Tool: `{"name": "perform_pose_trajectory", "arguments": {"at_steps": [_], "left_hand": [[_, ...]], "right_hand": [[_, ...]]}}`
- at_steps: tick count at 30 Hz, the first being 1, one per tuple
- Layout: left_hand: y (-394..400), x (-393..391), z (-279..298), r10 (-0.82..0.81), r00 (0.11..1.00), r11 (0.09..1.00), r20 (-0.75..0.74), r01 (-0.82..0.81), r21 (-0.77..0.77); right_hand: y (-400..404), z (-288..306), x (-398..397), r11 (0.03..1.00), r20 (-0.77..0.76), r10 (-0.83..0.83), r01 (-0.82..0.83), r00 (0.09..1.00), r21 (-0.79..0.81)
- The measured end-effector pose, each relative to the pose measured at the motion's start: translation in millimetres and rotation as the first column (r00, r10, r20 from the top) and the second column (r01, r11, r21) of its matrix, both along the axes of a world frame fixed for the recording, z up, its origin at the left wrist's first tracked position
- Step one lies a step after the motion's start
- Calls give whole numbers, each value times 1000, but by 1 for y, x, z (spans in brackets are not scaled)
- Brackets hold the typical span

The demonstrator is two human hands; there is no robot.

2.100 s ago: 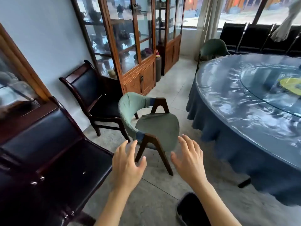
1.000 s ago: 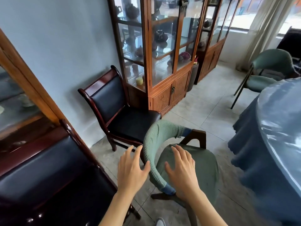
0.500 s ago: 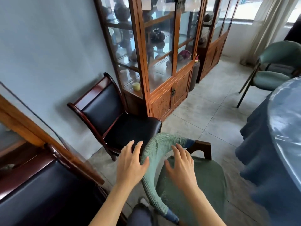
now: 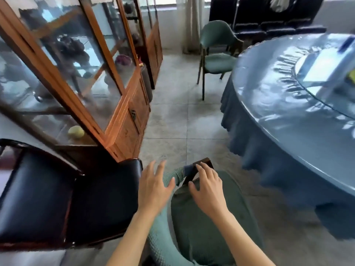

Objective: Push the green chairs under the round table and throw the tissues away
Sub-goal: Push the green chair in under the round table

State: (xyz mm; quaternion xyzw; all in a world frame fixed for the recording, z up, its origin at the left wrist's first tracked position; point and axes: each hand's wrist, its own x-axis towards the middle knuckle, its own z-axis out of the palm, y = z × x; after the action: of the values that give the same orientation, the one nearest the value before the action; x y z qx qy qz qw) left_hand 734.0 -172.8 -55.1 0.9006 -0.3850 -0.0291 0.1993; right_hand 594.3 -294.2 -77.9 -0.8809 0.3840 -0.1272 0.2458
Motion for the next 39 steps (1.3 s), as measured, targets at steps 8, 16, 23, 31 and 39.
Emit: {"name": "perform_pose_trajectory", "arguments": {"at_steps": [8,16,23,31,39], "left_hand": [[-38,57,-10,-367,927,929,-75,369,15],[-64,24,-22,-661,735,747,-152,663,-39],[-62,4,-29,-740,654,661,-155,751,13],[-58,-8,-36,-725,669,668,-164,741,70],[-61,2,-48,-798,573,569,-189,818,78]], "right_hand": [[23,4,30,930,-89,-366,368,926,14],[58,6,-22,720,-110,-691,694,715,-8],[78,-6,-46,623,-114,-773,781,624,42],[74,-24,-55,634,-121,-758,768,641,89],[100,-32,-36,535,-127,-830,839,544,98]]}}
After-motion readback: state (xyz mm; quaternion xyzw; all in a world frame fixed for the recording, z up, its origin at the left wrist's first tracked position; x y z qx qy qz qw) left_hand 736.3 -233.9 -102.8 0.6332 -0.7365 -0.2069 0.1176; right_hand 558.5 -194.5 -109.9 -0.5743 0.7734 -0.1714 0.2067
